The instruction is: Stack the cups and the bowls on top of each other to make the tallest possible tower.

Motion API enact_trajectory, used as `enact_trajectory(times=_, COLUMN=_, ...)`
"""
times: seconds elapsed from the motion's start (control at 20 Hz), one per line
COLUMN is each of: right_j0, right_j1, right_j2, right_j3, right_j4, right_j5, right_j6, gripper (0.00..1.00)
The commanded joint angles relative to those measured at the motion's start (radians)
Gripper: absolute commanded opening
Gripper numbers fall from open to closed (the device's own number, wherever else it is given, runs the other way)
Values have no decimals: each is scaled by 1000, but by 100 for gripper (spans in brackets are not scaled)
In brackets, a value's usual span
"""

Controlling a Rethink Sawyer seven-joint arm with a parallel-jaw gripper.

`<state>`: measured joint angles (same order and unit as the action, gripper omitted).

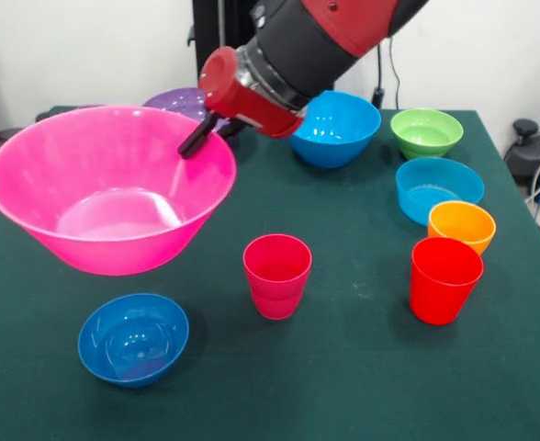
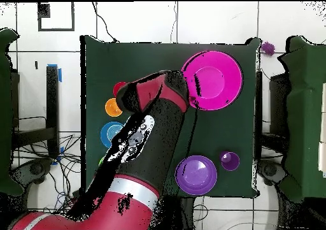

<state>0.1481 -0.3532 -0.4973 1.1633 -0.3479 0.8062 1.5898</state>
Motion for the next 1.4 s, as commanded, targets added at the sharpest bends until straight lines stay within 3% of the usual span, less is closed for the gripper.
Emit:
enact_trajectory(times=0.05, right_j0=-62, right_j1=32, right_j2=176, right_j3=-49, right_j4=-20, right_j5=-92, right_j6=-45, gripper=0)
enact_trajectory(times=0.4, right_j0=-86, right_j1=39, right_j2=216, right_j3=-60, right_j4=-33, right_j5=-111, right_j6=-57, gripper=0)
enact_trajectory(times=0.8, right_j0=-135, right_j1=19, right_j2=303, right_j3=-33, right_j4=32, right_j5=-63, right_j6=-43, gripper=0)
enact_trajectory(times=1.4, right_j0=-100, right_j1=0, right_j2=293, right_j3=-87, right_j4=-13, right_j5=58, right_j6=-86, gripper=0)
